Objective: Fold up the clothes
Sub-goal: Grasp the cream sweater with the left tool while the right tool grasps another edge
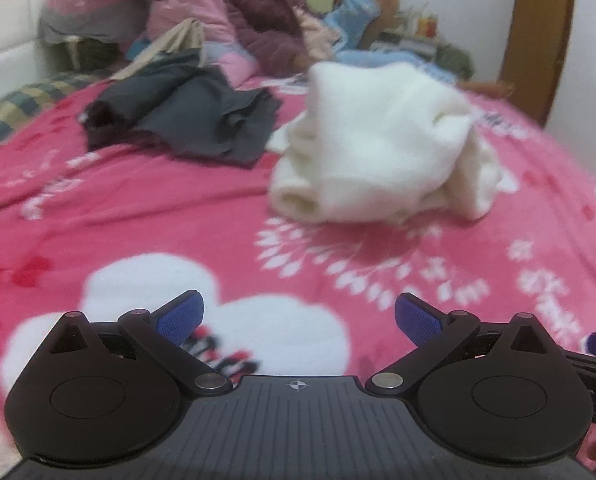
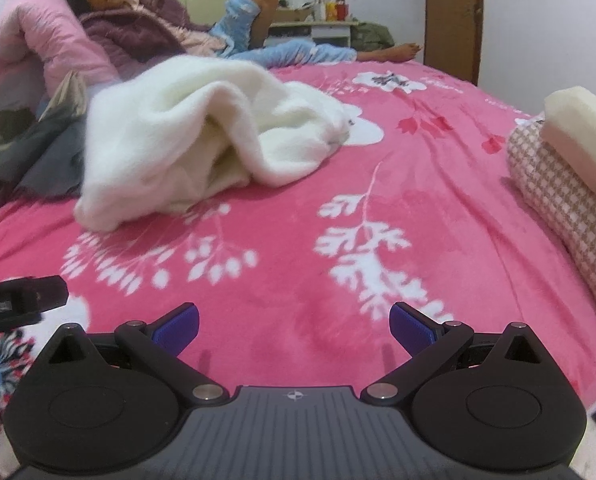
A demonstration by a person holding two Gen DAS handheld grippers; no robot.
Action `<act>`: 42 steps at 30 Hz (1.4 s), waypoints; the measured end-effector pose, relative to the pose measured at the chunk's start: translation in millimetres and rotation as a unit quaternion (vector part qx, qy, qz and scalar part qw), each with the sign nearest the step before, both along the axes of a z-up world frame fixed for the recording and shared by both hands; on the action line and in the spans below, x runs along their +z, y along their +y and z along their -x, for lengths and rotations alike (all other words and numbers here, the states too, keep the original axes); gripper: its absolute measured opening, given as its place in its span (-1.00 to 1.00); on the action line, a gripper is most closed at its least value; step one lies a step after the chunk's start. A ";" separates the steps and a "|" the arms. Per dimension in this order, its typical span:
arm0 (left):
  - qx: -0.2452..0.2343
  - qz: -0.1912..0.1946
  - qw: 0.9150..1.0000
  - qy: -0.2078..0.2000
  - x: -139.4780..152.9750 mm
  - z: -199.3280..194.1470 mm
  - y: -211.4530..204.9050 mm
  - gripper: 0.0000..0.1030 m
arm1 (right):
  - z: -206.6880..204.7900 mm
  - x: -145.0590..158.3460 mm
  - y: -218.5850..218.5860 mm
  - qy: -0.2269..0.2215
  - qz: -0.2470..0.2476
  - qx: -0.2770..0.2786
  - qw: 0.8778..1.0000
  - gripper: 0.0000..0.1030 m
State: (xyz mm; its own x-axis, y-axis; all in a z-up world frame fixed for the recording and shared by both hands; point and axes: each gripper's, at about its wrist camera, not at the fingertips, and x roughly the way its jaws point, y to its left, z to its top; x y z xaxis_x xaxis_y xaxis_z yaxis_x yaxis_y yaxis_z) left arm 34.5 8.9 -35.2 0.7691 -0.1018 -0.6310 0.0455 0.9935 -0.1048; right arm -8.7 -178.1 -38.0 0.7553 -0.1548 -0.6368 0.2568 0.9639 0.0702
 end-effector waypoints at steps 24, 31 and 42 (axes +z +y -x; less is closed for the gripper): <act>-0.116 -0.090 0.985 -0.096 -10.5 -74.4 -48.6 0.41 | -147.6 2.8 -14.3 -0.099 0.065 0.197 0.973 0.34; -0.100 -0.098 0.983 -0.118 -9.5 -69.1 -48.2 0.09 | -155.2 12.3 -29.6 -0.113 0.006 0.156 0.981 -0.78; -0.073 -0.025 0.984 -0.161 33.1 -39.7 -27.3 -0.41 | -74.1 88.8 -44.7 -0.252 0.035 0.126 0.959 -0.82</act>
